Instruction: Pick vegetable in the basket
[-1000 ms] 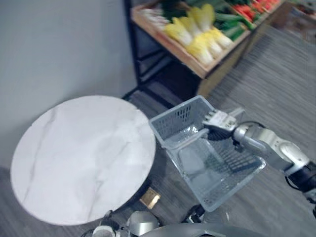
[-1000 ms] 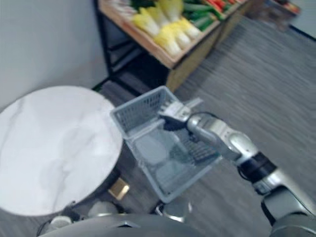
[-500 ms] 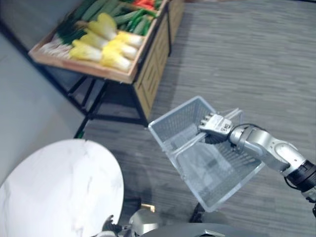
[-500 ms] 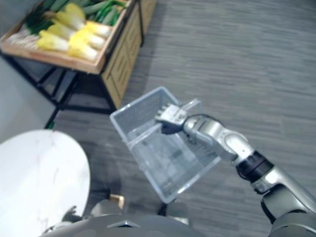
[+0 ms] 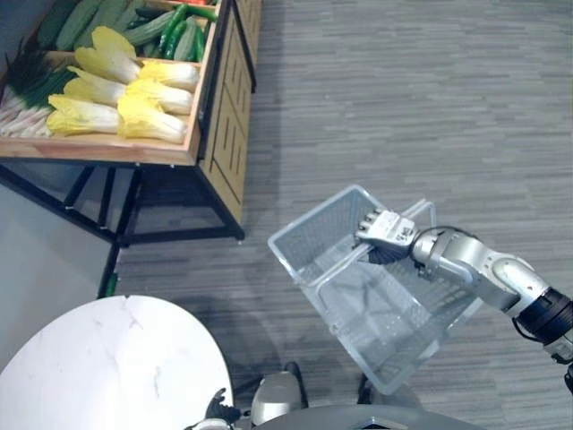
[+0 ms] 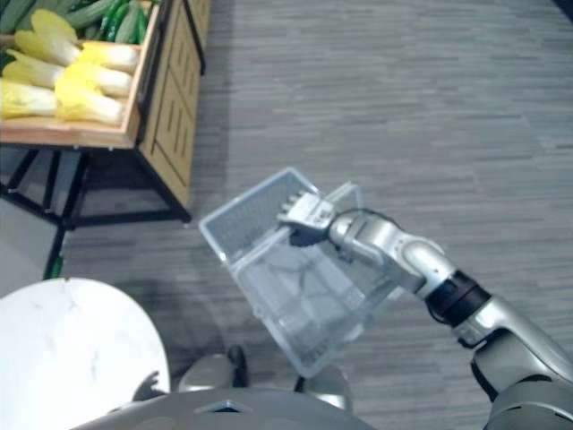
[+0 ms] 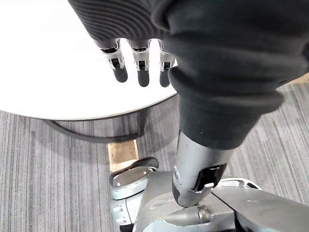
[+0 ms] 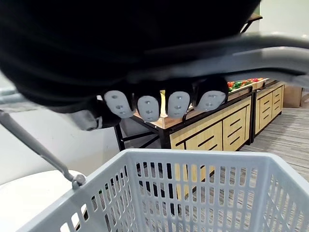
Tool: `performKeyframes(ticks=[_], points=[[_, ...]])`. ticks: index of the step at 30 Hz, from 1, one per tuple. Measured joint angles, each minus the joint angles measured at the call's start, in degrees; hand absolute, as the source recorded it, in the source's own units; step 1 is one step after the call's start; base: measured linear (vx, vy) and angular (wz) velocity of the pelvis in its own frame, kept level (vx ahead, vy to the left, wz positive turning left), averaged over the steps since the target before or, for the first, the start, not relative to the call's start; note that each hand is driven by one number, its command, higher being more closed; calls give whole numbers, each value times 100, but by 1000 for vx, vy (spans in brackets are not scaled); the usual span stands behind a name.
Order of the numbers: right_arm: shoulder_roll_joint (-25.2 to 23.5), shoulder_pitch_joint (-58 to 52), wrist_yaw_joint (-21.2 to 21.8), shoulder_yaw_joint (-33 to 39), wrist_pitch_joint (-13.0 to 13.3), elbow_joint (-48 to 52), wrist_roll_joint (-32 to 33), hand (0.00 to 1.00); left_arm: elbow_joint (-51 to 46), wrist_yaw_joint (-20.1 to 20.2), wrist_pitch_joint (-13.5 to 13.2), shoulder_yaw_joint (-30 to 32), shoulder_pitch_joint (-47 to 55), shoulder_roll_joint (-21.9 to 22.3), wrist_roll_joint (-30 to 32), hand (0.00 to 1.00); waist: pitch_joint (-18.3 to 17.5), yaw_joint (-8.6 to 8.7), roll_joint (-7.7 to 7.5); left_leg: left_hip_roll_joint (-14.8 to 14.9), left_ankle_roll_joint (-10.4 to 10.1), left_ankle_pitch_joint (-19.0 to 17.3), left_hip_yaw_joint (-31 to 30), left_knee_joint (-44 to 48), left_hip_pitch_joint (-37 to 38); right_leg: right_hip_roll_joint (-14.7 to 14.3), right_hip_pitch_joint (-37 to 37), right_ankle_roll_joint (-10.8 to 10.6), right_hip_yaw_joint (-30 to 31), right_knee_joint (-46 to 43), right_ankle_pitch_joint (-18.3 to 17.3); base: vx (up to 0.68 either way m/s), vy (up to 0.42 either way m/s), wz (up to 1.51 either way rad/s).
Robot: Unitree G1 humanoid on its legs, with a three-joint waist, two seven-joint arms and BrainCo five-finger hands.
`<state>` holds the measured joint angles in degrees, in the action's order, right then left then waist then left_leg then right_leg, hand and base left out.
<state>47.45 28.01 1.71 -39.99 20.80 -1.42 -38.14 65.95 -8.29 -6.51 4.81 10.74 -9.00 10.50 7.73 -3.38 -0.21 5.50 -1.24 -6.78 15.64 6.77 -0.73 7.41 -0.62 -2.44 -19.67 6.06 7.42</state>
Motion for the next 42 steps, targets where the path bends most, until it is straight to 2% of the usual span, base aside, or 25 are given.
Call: performKeyframes(ticks=[3,5,7,9,11,13,14,16,18,21,22,23,25,27,29,30,31,32,33,35,37,39,40,41,42], points=[[-9,-368,-18,431,-89,-1,-5,100,13,4,16,-232,-148,-20,0,0,28,-80,-44,-129,74,-23,-83,-91,61,184,-128,-177,-5,-405,-186,21,117,10],[-23,-544,-19,514,-163,0,-14,100,10,1,36,-307,-161,-24,0,0,43,-113,29,-130,240,-249,-157,-172,195,338,-464,-200,40,-1407,-487,-2,145,3],[-110,-712,-19,572,-193,3,-40,100,11,6,39,-513,-159,-104,4,0,166,-83,-47,-238,300,-392,-224,-278,519,782,-1180,72,143,-3475,-596,-7,197,20],[-259,-816,-19,580,-181,6,-41,100,20,53,51,-610,-87,-239,7,0,244,-26,-147,-357,460,-521,-331,-268,794,1077,-1524,243,342,-4482,-444,44,117,28],[-390,-915,-23,594,-151,56,-43,100,16,83,64,-613,-65,-271,1,0,246,10,-181,-343,541,-585,-460,-263,912,1020,-1631,139,427,-4686,-809,155,42,29],[-515,-925,-24,639,-114,57,-38,100,21,121,94,-611,-147,-263,9,0,282,24,-119,-253,554,-601,-597,-305,897,791,-1709,157,167,-3760,-904,272,-19,29],[-543,-928,-24,671,-97,55,-38,100,21,132,98,-609,-174,-252,47,0,295,19,-99,-250,506,-580,-642,-318,903,755,-1731,129,89,-3430,-883,296,-62,35],[-564,-969,-26,860,-78,43,-34,100,19,202,103,-631,-300,-228,209,0,336,32,-41,-204,416,-621,-781,-367,971,623,-1797,-166,201,-2058,-644,354,-110,43],[-562,-993,-27,993,-87,39,-37,100,20,219,104,-675,-379,-231,216,0,400,42,34,-128,279,-710,-924,-376,1116,615,-1831,-355,491,-1424,-519,419,-212,48],[-554,-1027,-54,1198,-121,55,-37,100,26,196,103,-664,-334,-268,218,0,415,172,29,178,-187,-1089,-1173,-401,1613,737,-1921,-434,725,-1123,-477,540,-357,57],[-490,-1058,-126,1331,-132,66,-37,100,43,175,117,-658,-305,-302,216,0,401,167,54,368,-429,-1231,-1183,-389,1796,688,-1967,-420,694,-1420,42,526,-428,36],[-395,-1094,-139,1498,-182,53,-46,100,106,122,155,-658,-401,-214,219,0,348,152,215,656,-580,-1157,-1187,-315,1780,563,-2201,-384,556,-2064,0,526,-455,26],[-238,-1084,-139,1679,-318,45,-192,100,145,112,159,-542,-465,-220,220,0,329,163,261,940,-719,-640,-1278,-68,1583,436,-2412,-146,362,-2710,-539,510,-455,11],[-85,-1086,-140,1729,-449,0,-234,100,192,101,163,-293,-451,-181,218,0,308,182,293,1153,-732,-111,-1504,613,1314,295,-2241,-5,115,-2900,-803,619,-441,12],[-29,-1087,-139,1711,-506,-114,-247,100,160,69,158,-169,-442,-151,208,0,310,178,280,1278,-644,889,-1682,1762,825,146,-1740,115,-150,-2755,-1001,621,-370,19],[-19,-1091,-139,1703,-514,-128,-237,100,91,58,163,-91,-414,-138,202,0,310,161,281,1365,-602,1966,-1683,2477,505,64,-1277,144,-227,-2469,-1122,693,-353,18],[-53,-1086,-154,1708,-516,-121,-205,100,-20,46,163,-33,-387,-162,200,0,337,119,215,1472,-599,2172,-1631,3417,63,-20,-867,159,-260,-2119,-1171,671,-340,10],[-72,-1082,-156,1701,-518,-121,-186,100,-77,27,155,-2,-384,-159,194,0,334,76,227,1475,-569,1851,-1566,3982,-206,-76,-666,162,-249,-1940,-1173,621,-296,-7],[-124,-1090,-155,1641,-518,-123,-185,100,-123,29,157,6,-371,-153,194,0,340,-14,227,1444,-463,1164,-1349,4751,-605,-159,-265,167,-204,-1603,-1178,385,-185,-12],[-163,-1092,-154,1469,-511,-123,-169,100,-258,-7,160,4,-360,-85,90,0,365,-138,208,1256,-117,177,-785,5243,-1371,-226,470,144,-169,-1124,-1487,503,-134,3],[-227,-1098,-150,1437,-500,-125,-175,100,-304,-17,159,-7,-365,3,93,0,374,-251,211,1123,-88,-164,-370,4997,-1847,-220,696,99,-187,-1086,-1516,407,9,-6],[-320,-1118,-161,1453,-428,-121,-163,100,-300,41,167,-140,-320,27,131,0,405,-340,118,969,24,-313,390,4095,-2219,-102,930,-147,-192,-1066,-1677,439,122,-18],[-311,-1224,-215,1503,-377,-71,-127,100,-261,75,167,-248,-285,93,208,0,387,-324,130,797,82,-148,918,2870,-2193,-66,1097,-349,-262,-1053,-1816,603,200,6],[-180,-1388,-235,1532,-358,76,-126,100,-254,92,166,-290,-106,238,215,0,255,-301,377,703,58,671,1375,1340,-2117,-253,1272,-508,-299,-969,-1968,533,196,15],[-256,-1455,-248,1561,-352,75,-134,100,-236,101,170,-288,-110,234,218,0,233,-310,387,642,935,717,1516,1145,-2030,-279,1386,-580,-255,-931,-2081,552,195,45]])
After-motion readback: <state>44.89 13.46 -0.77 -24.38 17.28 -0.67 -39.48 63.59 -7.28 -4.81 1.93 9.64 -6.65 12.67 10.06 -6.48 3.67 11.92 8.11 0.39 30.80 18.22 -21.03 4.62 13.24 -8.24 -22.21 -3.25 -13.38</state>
